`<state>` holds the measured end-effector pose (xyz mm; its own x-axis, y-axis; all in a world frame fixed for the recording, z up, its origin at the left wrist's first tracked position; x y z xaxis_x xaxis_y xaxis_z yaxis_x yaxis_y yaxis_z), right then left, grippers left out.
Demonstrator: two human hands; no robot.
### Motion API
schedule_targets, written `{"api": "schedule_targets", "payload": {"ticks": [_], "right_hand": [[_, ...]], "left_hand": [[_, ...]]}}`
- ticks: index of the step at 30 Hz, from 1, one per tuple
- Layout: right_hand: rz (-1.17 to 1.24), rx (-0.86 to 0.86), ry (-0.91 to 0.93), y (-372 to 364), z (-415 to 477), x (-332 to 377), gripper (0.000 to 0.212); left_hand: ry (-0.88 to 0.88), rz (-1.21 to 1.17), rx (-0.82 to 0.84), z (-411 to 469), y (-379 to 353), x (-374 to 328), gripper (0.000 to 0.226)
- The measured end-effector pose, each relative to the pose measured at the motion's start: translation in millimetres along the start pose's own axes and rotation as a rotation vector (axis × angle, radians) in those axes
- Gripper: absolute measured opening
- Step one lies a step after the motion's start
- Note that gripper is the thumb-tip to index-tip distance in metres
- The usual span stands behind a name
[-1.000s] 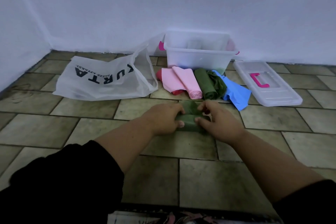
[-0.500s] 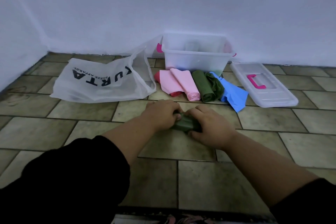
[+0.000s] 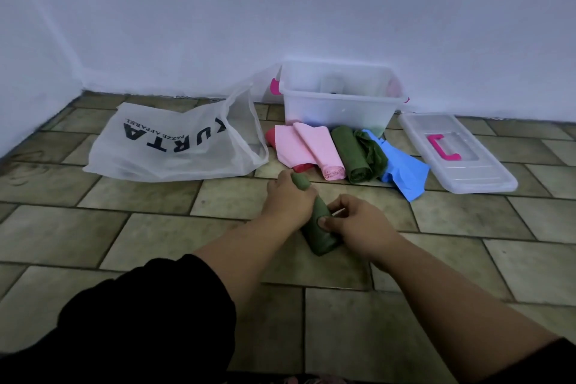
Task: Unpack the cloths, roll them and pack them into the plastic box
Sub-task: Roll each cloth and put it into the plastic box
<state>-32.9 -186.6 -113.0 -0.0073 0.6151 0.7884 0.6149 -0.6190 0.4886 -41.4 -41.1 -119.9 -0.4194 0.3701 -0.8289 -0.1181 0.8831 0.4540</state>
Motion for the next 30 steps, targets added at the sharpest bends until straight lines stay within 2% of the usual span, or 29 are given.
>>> {"api": "schedule_targets", "payload": {"ticks": [5, 8, 10, 11, 14, 16, 17, 19, 22, 26, 28, 30], "right_hand": [[0.292, 0.075, 0.023, -9, -2, 4, 0.029], [0.687, 0.211, 0.004, -9, 6, 11, 0.013], [0.857, 0.276, 0.013, -2, 15, 18, 0.011], [0.884, 0.275, 0.024, 7, 21, 21, 0.012], [0.856, 0.247, 0.061, 47, 38, 37, 0.012], [0.806, 0.252, 0.098, 79, 49, 54, 0.012], [0.771, 0.240, 0.124, 96, 56, 62, 0.007], [0.713, 0.179, 0.173, 132, 75, 78, 0.011], [0.663, 0.032, 0.192, 174, 110, 102, 0.008], [0.442, -0.200, 0.097, 203, 168, 115, 0.009], [0.266, -0.166, 0.012, 191, 195, 118, 0.006], [0.155, -0.097, -0.037, 172, 220, 120, 0.013]], "left_hand": [[0.007, -0.477, 0.002, 4, 0, 7, 0.052], [-0.023, -0.672, 0.075, 9, -1, -8, 0.047], [-0.070, -0.687, 0.079, 16, 2, -23, 0.050], [-0.104, -0.624, 0.065, 22, 7, -33, 0.053], [-0.241, -0.196, -0.002, 49, 30, -73, 0.065], [-0.342, 0.007, -0.116, 69, 53, -105, 0.070], [-0.365, 0.081, -0.194, 81, 67, -119, 0.070], [-0.300, 0.223, -0.273, 110, 88, -136, 0.075], [-0.099, 0.407, -0.130, 154, 93, -138, 0.091], [0.008, 0.404, 0.051, 179, 84, -129, 0.102], [0.007, 0.433, 0.055, 182, 84, -126, 0.101], [-0.008, 0.460, 0.054, 182, 85, -123, 0.098]]}}
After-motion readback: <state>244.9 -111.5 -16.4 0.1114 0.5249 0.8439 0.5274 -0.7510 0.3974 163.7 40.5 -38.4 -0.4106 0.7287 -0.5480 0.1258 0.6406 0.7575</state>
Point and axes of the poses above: each hand's wrist, its own z-axis towards the middle knuckle, its own y-axis out of the back of the hand, x = y × z, the point moved 6 cm from there along z, towards the middle knuckle, and after that the axes turned 12 degrees about x, right-handed, at the moved point
